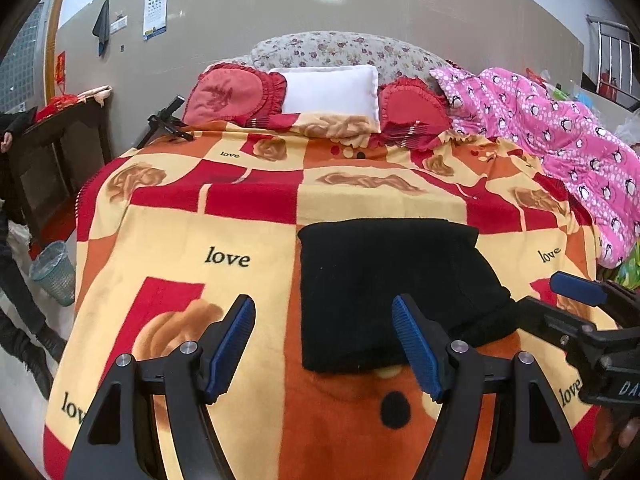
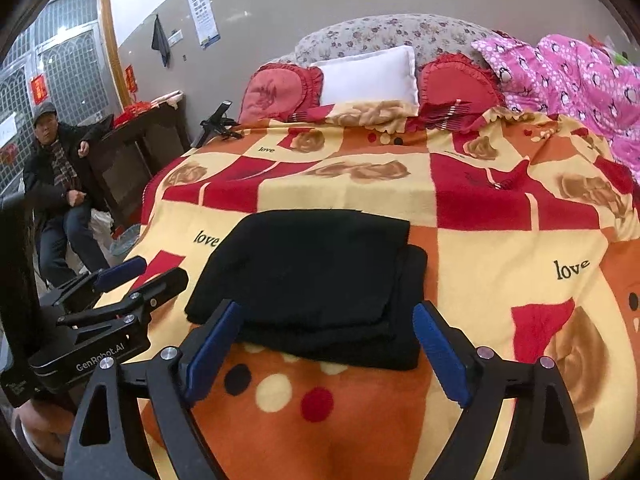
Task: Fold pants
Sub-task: 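Open both grippers and pull them back from the folded pants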
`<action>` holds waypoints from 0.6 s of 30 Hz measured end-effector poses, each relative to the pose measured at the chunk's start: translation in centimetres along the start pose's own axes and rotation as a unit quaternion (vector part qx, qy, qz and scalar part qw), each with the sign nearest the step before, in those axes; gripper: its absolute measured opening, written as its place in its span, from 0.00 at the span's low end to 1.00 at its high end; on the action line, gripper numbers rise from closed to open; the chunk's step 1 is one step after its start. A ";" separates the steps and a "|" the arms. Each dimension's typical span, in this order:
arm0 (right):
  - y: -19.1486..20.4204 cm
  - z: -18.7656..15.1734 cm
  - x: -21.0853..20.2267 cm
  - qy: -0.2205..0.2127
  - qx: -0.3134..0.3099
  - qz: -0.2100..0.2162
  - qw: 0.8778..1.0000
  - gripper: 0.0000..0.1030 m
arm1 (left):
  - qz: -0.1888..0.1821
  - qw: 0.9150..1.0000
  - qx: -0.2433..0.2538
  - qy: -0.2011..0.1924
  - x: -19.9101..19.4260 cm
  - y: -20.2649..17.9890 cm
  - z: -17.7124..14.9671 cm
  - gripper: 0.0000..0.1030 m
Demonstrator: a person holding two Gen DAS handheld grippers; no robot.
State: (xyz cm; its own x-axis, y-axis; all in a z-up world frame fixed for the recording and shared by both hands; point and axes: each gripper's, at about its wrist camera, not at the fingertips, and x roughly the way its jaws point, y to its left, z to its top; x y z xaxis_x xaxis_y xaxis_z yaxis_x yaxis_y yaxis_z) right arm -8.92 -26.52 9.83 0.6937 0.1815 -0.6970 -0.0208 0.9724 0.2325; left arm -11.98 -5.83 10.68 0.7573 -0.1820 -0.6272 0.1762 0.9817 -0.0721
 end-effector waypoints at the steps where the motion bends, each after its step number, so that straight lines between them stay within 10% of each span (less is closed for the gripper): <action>1: 0.4 -0.1 -0.1 0.001 -0.005 0.002 1.000 0.87 | -0.001 1.000 0.000 0.001 -0.1 0.1 0.0 0.69; 18: 1.9 -1.2 -2.4 -0.005 -0.016 -0.006 1.000 0.95 | 0.009 1.000 0.008 -0.013 -3.0 0.6 -0.7 0.69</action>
State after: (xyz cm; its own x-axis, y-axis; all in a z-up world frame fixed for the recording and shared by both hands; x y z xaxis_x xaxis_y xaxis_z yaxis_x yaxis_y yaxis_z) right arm -11.48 -24.96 11.12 0.7011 0.1687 -0.6929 -0.0358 0.9787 0.2020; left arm -14.59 -4.66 11.92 0.7767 -0.1662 -0.6075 0.1721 0.9839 -0.0491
